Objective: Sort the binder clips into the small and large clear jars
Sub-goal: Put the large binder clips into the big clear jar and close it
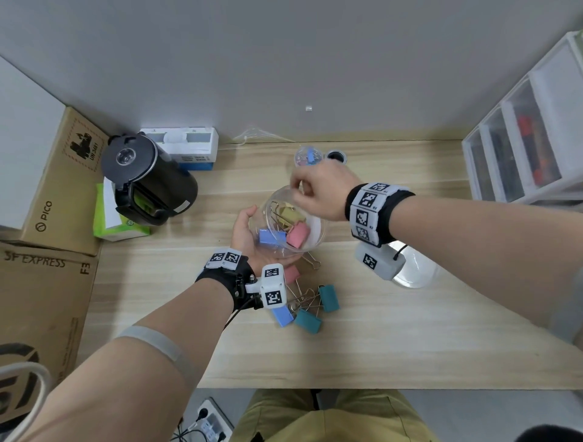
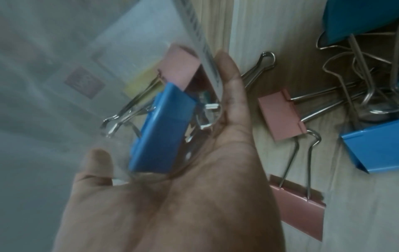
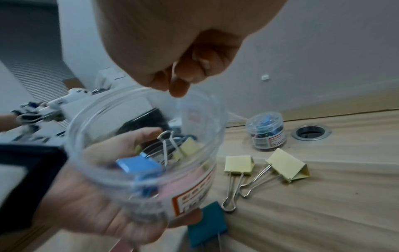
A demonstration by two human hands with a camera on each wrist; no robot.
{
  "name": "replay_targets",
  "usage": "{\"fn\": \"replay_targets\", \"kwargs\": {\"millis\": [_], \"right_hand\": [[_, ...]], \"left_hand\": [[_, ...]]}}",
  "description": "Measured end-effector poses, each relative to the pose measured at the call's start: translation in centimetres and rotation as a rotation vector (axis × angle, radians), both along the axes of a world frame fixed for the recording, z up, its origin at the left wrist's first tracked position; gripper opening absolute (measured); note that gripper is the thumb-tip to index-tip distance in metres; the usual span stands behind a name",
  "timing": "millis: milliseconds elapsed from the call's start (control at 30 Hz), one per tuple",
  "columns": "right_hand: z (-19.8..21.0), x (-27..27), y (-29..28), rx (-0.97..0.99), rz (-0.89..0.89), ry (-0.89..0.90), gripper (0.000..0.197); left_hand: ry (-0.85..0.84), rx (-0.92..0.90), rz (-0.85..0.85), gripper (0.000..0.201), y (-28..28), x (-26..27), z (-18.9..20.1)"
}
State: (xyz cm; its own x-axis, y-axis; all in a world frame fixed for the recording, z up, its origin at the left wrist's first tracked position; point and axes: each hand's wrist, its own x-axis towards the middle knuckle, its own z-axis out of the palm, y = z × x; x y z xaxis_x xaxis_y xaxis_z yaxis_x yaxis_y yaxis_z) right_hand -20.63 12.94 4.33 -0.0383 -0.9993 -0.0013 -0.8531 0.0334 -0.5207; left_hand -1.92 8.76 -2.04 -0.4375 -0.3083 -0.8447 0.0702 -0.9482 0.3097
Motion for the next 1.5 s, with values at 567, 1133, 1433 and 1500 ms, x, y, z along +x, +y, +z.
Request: {"fn": "replay_targets", "kwargs": {"millis": [567,1133,1433,1500], "right_hand": [[-12.0,-5.4,-2.4,0.579,-0.02,0.319,0.077],[-4.8,-9.2,-1.3,0.29,0.055,0.125,0.056],[0.0,-7.5,-0.1,0.077,0.056,0.139,0.052],[0.4,-6.3,0.1,0.047,0.161,0.19,0.053]], "left_hand": [[-0.075,0.056,0.131,0.081,-3.8,2.6,-1.8],[-0.083,0.047,0.102,0.086,-3.7,0.8,-1.1],[-0.087,0.05,0.055,0.082,-2.9,1.6,-1.4],[-0.075,0.053,0.02,0.084,-2.4,1.5,-1.5]]}}
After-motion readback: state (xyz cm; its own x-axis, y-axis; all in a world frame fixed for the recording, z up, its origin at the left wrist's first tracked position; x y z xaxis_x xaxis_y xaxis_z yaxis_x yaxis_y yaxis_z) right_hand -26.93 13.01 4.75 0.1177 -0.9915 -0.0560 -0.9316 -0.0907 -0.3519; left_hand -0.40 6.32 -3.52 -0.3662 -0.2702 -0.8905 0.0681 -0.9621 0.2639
